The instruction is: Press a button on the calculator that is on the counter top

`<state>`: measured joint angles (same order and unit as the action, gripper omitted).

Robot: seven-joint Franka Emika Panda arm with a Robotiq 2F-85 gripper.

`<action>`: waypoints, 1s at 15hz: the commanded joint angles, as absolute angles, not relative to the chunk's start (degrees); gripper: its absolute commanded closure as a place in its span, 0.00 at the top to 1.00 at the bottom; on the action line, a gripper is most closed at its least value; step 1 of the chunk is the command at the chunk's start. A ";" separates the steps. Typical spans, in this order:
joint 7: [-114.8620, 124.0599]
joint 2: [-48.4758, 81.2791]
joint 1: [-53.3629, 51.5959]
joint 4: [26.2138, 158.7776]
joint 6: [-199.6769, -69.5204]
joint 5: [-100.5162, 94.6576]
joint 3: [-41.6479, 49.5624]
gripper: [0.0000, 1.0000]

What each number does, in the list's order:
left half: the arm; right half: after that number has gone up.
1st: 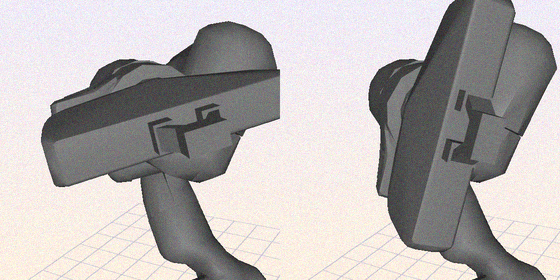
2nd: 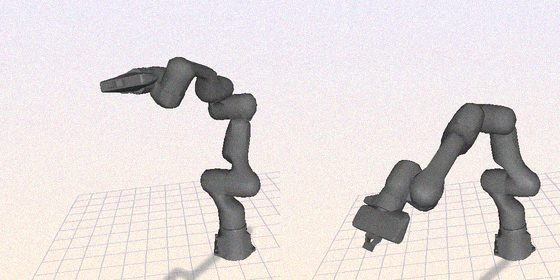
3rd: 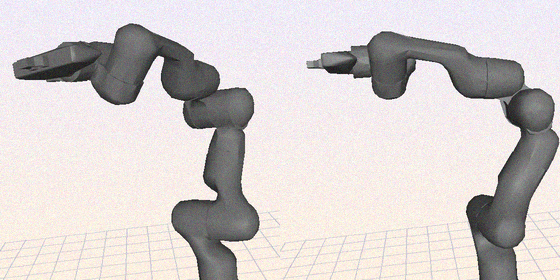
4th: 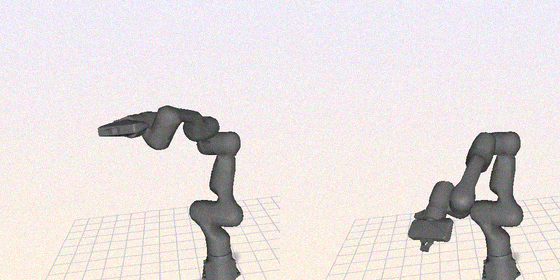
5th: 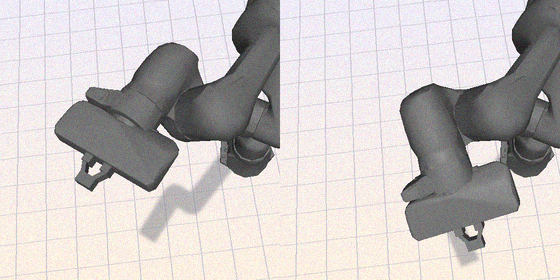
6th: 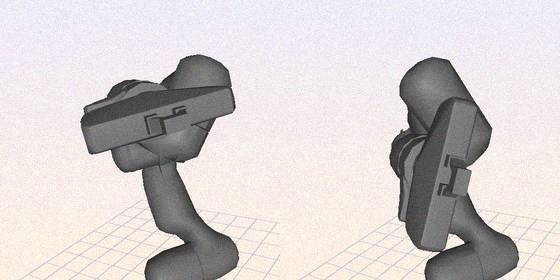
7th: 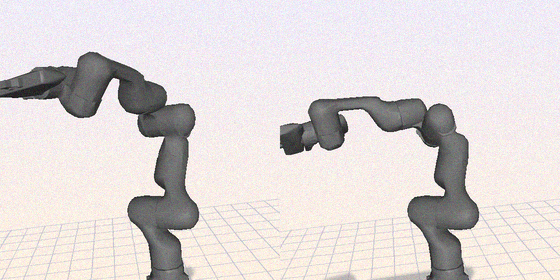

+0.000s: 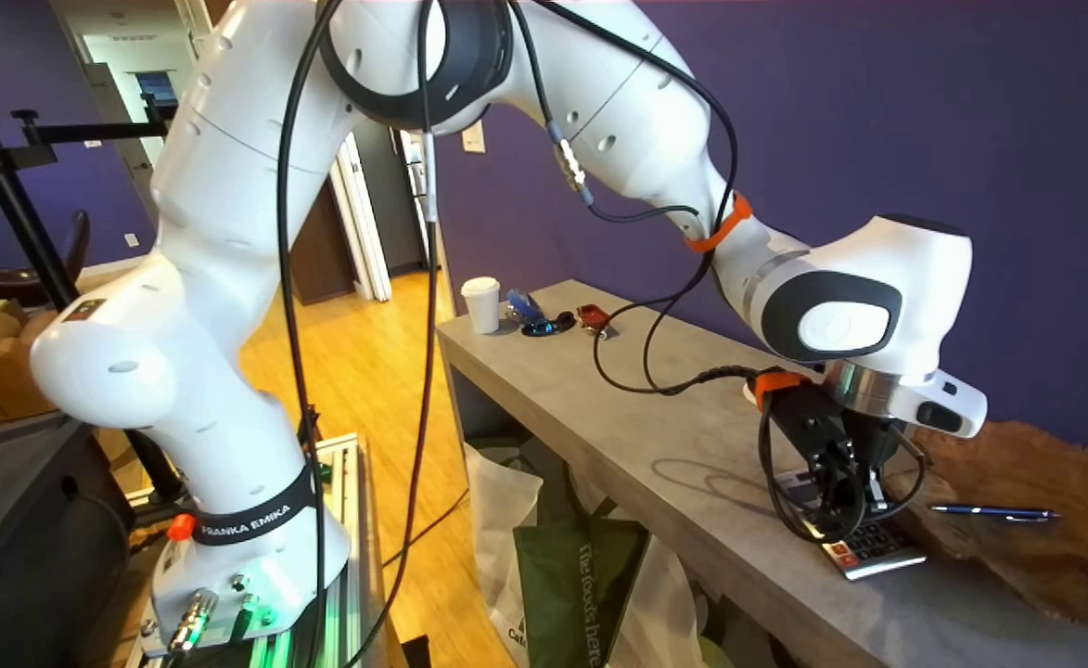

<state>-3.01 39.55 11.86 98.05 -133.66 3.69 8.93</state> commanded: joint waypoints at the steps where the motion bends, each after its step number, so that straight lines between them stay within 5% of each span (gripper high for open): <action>1: -2.79 41.92 13.34 94.76 -131.36 4.34 7.68 0.00; 13: -6.78 30.37 15.29 103.38 -130.44 4.17 7.62 0.00; 14: -7.51 28.46 15.26 105.21 -131.01 4.01 7.70 0.26; 15: -8.19 26.57 15.19 107.01 -131.52 3.81 7.82 0.28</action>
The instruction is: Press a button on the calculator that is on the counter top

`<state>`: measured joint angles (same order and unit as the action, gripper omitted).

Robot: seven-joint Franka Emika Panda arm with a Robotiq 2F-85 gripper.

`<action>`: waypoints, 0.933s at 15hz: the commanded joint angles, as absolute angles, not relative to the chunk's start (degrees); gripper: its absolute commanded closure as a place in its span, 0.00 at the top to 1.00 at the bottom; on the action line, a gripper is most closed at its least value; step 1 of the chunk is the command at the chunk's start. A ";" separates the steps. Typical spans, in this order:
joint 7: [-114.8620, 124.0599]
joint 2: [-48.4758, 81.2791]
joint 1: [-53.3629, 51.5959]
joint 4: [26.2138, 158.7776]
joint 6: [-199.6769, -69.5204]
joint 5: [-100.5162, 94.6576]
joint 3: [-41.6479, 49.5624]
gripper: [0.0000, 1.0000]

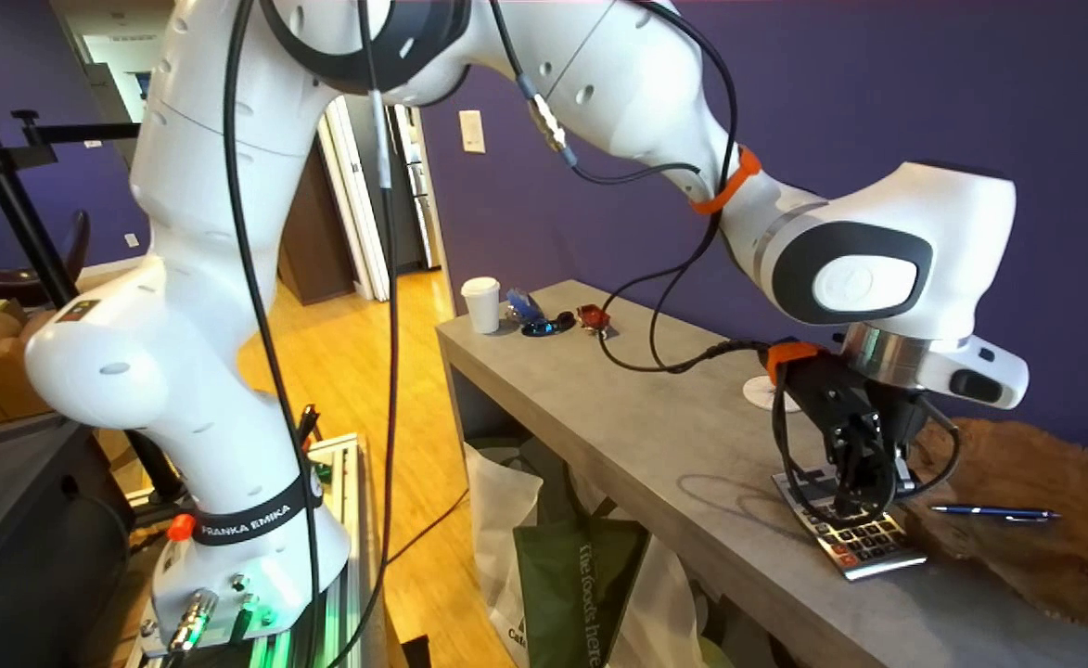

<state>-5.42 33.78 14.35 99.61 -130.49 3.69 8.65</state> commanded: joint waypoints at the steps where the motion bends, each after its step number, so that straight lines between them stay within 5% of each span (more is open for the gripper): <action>1: -8.87 24.22 15.12 109.35 -132.48 3.67 7.98 0.33; 10: -15.17 4.07 14.26 127.74 -133.08 2.84 9.31 0.95; 14: -17.10 -3.30 13.99 135.07 -133.97 3.38 10.37 1.00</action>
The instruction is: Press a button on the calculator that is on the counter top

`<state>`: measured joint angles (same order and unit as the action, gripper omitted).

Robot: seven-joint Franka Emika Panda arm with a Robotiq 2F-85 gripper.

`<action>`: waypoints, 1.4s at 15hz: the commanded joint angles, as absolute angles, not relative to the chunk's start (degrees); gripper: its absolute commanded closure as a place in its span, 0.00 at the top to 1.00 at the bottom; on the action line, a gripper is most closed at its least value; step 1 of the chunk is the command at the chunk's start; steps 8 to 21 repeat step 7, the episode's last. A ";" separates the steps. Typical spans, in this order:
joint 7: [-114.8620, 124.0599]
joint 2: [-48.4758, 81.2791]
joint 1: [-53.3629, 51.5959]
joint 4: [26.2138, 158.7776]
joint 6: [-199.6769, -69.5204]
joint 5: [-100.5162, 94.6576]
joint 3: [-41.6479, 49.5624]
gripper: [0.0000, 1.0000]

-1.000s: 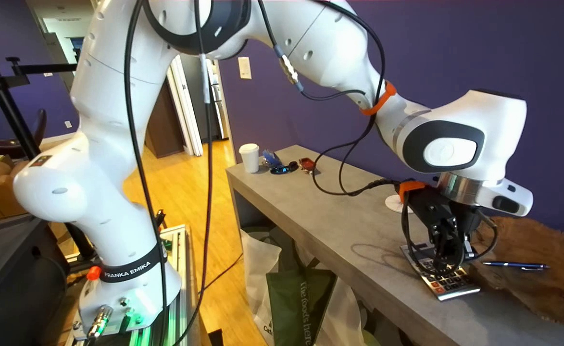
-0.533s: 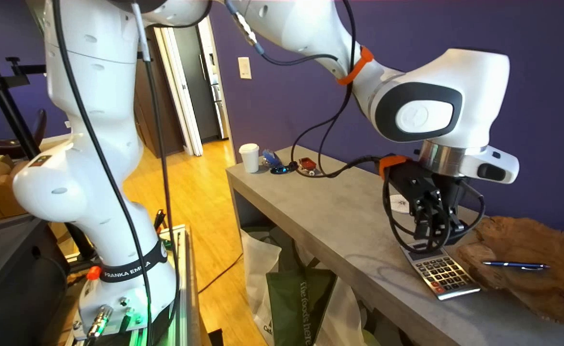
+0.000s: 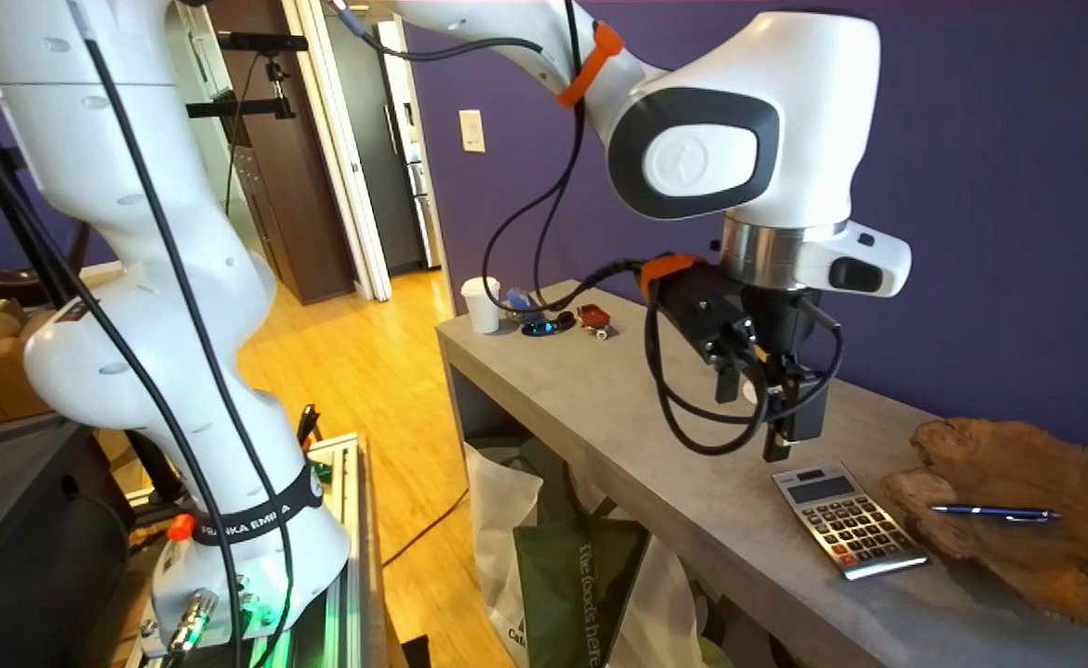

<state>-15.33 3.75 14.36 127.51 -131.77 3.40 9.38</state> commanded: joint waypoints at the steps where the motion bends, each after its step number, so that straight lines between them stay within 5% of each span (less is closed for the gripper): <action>1: -15.67 1.95 13.59 129.35 -131.89 3.40 10.36 1.00; 21: -15.71 1.60 13.36 130.00 -131.95 3.39 10.50 1.00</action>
